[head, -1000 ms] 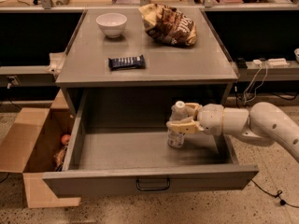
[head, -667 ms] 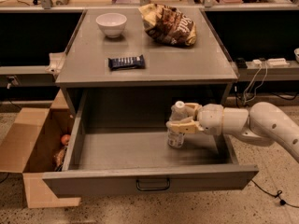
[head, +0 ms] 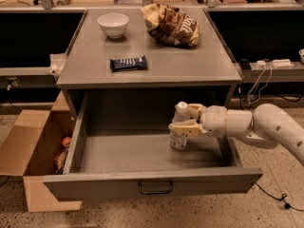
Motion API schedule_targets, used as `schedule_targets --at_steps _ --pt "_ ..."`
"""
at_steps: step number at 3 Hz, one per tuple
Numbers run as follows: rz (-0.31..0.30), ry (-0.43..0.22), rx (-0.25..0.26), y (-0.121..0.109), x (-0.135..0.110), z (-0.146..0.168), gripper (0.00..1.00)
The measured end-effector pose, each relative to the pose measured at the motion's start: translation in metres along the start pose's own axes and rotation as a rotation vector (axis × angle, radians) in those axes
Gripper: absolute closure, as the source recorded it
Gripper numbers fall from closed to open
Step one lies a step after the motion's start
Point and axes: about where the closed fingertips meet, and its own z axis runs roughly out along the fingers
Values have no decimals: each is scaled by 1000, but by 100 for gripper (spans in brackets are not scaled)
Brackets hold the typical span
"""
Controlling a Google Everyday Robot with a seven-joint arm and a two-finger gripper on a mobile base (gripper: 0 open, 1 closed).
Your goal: Place blue plastic bottle into top drawer
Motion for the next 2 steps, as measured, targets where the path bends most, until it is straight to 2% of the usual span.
schedule_targets --at_steps 1,2 --pt "0 0 0 0 0 0 0" --pt "0 0 0 0 0 0 0"
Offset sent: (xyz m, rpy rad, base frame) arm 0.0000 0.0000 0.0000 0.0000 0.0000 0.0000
